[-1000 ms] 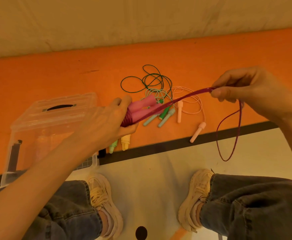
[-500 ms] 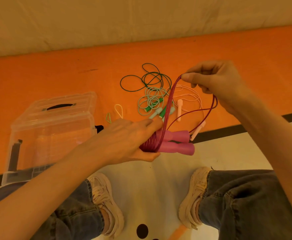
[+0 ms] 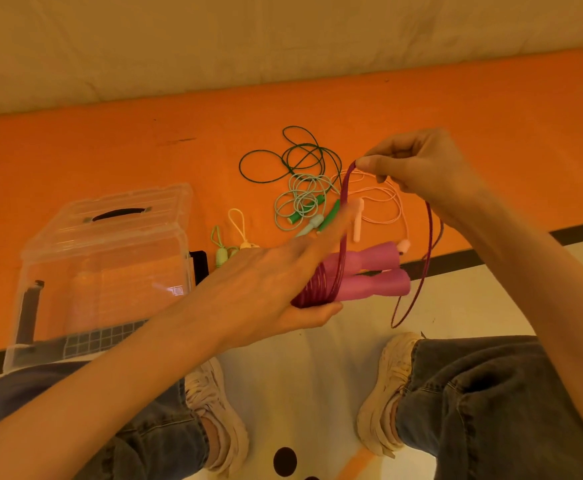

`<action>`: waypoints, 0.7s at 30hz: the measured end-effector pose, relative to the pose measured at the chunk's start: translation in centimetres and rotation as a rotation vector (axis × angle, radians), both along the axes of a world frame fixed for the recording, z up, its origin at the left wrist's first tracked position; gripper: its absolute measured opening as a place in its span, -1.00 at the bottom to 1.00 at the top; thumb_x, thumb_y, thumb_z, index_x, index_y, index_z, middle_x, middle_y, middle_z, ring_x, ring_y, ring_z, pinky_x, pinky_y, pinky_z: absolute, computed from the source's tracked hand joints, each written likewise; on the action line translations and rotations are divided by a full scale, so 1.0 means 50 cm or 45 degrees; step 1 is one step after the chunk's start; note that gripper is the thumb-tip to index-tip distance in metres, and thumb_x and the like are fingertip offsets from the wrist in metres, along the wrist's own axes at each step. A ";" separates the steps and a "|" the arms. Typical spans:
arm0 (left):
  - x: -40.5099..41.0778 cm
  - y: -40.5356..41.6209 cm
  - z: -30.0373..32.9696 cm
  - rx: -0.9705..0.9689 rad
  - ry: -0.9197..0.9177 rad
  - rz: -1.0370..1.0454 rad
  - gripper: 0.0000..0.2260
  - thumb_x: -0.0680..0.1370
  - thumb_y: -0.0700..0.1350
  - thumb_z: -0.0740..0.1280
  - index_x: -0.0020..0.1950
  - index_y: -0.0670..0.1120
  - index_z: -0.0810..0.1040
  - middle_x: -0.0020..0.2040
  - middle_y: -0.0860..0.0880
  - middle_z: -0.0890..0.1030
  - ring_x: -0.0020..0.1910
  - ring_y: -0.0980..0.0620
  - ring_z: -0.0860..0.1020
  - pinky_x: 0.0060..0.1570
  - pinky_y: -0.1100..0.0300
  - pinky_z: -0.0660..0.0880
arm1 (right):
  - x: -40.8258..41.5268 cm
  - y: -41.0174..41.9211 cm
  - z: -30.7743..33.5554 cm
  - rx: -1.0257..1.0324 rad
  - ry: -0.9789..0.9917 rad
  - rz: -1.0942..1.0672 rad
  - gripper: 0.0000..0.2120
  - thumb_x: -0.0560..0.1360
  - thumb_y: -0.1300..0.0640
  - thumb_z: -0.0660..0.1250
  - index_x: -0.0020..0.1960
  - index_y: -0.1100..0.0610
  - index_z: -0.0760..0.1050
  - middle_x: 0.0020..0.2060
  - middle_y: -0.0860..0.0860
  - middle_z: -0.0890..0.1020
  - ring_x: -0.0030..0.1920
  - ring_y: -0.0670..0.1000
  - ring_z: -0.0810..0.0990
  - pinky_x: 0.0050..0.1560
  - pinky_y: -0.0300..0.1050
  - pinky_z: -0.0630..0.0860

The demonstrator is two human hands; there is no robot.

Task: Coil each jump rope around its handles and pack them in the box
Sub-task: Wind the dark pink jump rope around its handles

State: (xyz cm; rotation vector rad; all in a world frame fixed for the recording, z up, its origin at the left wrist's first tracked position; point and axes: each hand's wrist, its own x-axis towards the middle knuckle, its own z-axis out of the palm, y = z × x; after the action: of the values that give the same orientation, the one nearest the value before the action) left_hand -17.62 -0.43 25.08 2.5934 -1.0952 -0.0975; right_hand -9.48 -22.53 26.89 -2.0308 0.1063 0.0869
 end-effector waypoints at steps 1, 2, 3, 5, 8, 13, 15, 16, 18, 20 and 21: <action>0.003 0.001 -0.001 0.041 -0.043 -0.072 -0.27 0.53 0.29 0.14 0.58 0.08 -0.11 -0.04 0.14 0.47 -0.36 0.13 0.44 -0.44 0.27 0.25 | -0.001 0.002 -0.003 -0.010 0.006 0.014 -0.87 0.41 0.13 0.48 -0.10 0.17 0.64 -0.54 -0.15 0.56 -0.53 -0.27 0.44 -0.49 -0.46 0.31; 0.004 0.001 0.000 0.069 -0.067 -0.121 -0.34 0.53 0.29 0.13 0.56 0.08 0.04 0.03 0.10 0.49 -0.32 0.13 0.43 -0.42 0.29 0.26 | -0.001 0.005 -0.007 -0.026 0.011 0.033 -0.89 0.40 0.12 0.48 -0.12 0.14 0.64 -0.53 -0.15 0.57 -0.51 -0.28 0.46 -0.47 -0.46 0.33; 0.004 -0.001 0.001 0.072 -0.050 -0.158 -0.40 0.54 0.28 0.13 0.51 0.07 0.15 0.07 0.09 0.50 -0.30 0.16 0.38 -0.40 0.31 0.24 | -0.002 0.009 -0.009 -0.042 0.016 0.057 -0.92 0.40 0.11 0.48 -0.14 0.11 0.64 -0.52 -0.15 0.58 -0.48 -0.28 0.48 -0.45 -0.45 0.36; -0.002 -0.007 0.003 0.041 0.048 -0.224 -0.50 0.54 0.25 0.13 0.42 0.08 0.22 0.10 0.11 0.49 -0.28 0.21 0.31 -0.36 0.33 0.24 | -0.005 0.016 -0.013 -0.074 0.027 0.115 -0.95 0.40 0.10 0.48 -0.16 0.06 0.64 -0.51 -0.18 0.60 -0.45 -0.28 0.51 -0.42 -0.47 0.38; -0.011 -0.007 0.006 -0.071 0.144 -0.226 -0.57 0.51 0.21 0.20 0.31 0.07 0.29 -0.04 0.22 0.42 -0.26 0.19 0.36 -0.39 0.39 0.27 | -0.008 0.020 -0.017 -0.090 0.033 0.167 -0.96 0.39 0.08 0.48 -0.18 0.00 0.63 -0.48 -0.17 0.62 -0.41 -0.28 0.53 -0.38 -0.48 0.39; 0.000 0.010 0.006 -0.221 0.226 -0.065 -0.50 0.45 0.31 0.25 0.25 0.06 0.31 -0.03 0.28 0.39 -0.19 0.21 0.45 -0.31 0.34 0.38 | -0.001 -0.003 -0.011 -0.054 0.002 0.052 -0.88 0.37 0.07 0.49 -0.13 0.08 0.65 -0.34 -0.02 0.63 -0.40 -0.30 0.50 -0.40 -0.47 0.37; 0.007 0.019 0.011 -0.300 0.293 -0.016 -0.49 0.43 0.30 0.29 0.25 0.10 0.27 0.01 0.28 0.40 -0.14 0.27 0.42 -0.26 0.43 0.38 | 0.002 -0.017 -0.006 -0.048 0.033 0.045 -0.84 0.42 0.11 0.45 -0.04 0.15 0.64 -0.32 -0.03 0.63 -0.42 -0.29 0.46 -0.41 -0.46 0.36; 0.012 0.023 0.014 -0.342 0.330 0.015 -0.49 0.42 0.30 0.31 0.25 0.14 0.24 0.03 0.28 0.41 -0.11 0.27 0.43 -0.24 0.44 0.38 | 0.002 -0.025 -0.004 -0.044 0.055 0.058 -0.83 0.44 0.12 0.42 0.00 0.16 0.64 -0.31 -0.04 0.63 -0.43 -0.27 0.44 -0.41 -0.45 0.37; 0.023 0.032 0.019 -0.435 0.382 0.086 -0.49 0.40 0.29 0.34 0.23 0.18 0.22 0.05 0.27 0.44 -0.04 0.31 0.44 -0.21 0.41 0.39 | -0.002 -0.036 -0.001 -0.045 0.093 0.085 -0.83 0.48 0.13 0.37 0.03 0.15 0.62 -0.29 -0.04 0.63 -0.44 -0.26 0.43 -0.39 -0.45 0.40; 0.033 0.037 0.021 -0.560 0.372 0.159 -0.50 0.40 0.25 0.38 0.23 0.15 0.28 0.11 0.28 0.43 -0.02 0.34 0.44 -0.16 0.42 0.39 | -0.006 -0.045 0.002 -0.060 0.113 0.103 -0.84 0.49 0.14 0.35 0.03 0.16 0.61 -0.28 -0.02 0.62 -0.45 -0.27 0.44 -0.38 -0.47 0.40; 0.038 0.038 0.023 -0.625 0.362 0.198 -0.50 0.40 0.20 0.41 0.24 0.09 0.32 0.11 0.27 0.43 -0.04 0.33 0.45 -0.16 0.43 0.39 | -0.007 -0.049 0.002 -0.071 0.120 0.107 -0.84 0.49 0.15 0.35 0.03 0.17 0.61 -0.28 -0.01 0.61 -0.45 -0.28 0.44 -0.38 -0.48 0.41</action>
State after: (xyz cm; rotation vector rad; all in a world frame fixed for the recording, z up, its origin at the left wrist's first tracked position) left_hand -15.73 1.46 26.22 2.1324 -0.7066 -0.1363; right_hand -9.84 -24.98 27.02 -2.0871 0.0836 0.2347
